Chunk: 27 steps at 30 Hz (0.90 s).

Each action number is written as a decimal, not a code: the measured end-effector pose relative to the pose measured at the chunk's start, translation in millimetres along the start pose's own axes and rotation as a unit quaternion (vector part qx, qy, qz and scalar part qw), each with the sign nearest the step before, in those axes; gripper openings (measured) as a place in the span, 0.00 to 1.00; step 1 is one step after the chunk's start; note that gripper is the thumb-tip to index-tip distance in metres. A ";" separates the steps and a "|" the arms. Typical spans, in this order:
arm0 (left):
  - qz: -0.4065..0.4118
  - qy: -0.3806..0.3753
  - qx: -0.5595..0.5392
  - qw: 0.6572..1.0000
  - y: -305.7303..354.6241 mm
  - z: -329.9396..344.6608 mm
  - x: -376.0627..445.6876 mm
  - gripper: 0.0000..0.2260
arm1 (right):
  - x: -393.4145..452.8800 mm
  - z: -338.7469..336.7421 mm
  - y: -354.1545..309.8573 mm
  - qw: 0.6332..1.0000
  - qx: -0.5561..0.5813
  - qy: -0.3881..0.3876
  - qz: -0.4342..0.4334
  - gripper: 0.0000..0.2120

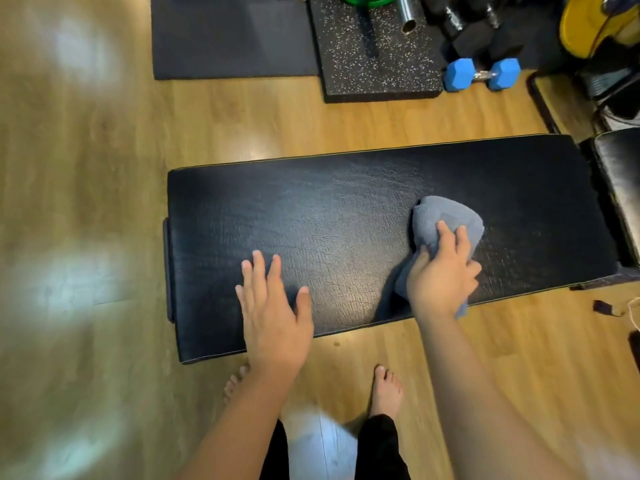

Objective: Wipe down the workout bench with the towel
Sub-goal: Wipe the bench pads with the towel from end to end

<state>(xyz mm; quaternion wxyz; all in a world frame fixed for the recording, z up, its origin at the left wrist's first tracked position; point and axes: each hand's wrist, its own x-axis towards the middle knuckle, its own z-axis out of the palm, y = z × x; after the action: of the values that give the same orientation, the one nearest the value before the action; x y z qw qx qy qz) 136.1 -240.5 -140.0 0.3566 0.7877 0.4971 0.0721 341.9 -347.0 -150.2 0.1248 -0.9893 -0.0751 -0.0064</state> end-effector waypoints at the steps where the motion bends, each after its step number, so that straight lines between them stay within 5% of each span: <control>1: 0.002 -0.008 -0.024 1.000 7.9 6.9 -4.6 0.27 | -8.9 2.2 -12.1 1.000 -0.003 -0.002 0.009 0.24; 5: -0.053 0.021 -0.122 0.991 24.2 26.3 -13.5 0.28 | -65.7 9.7 -60.4 0.988 0.012 -0.051 -0.146 0.27; 10: -0.079 0.037 -0.122 0.989 9.0 13.6 -17.5 0.27 | -95.5 9.7 -76.5 0.898 0.016 -0.196 -0.394 0.26; 14: -0.065 0.025 -0.075 0.995 17.6 17.6 -17.9 0.27 | -70.8 6.7 -47.6 0.862 0.010 -0.160 -0.481 0.24; 22: 0.089 -0.074 0.015 0.993 113.4 90.7 -30.8 0.30 | 46.5 -11.2 47.9 0.906 -0.015 -0.113 -0.408 0.28; 27: 0.109 -0.110 0.005 0.988 170.0 141.3 -38.3 0.29 | 145.0 -35.6 134.3 0.943 -0.029 -0.076 -0.322 0.27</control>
<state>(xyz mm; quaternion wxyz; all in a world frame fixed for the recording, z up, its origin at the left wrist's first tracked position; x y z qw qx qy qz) 307.6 -384.5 -127.0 0.3951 0.8422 0.3663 0.0209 505.6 -463.1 -144.2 0.0816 -0.9129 -0.3989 0.0269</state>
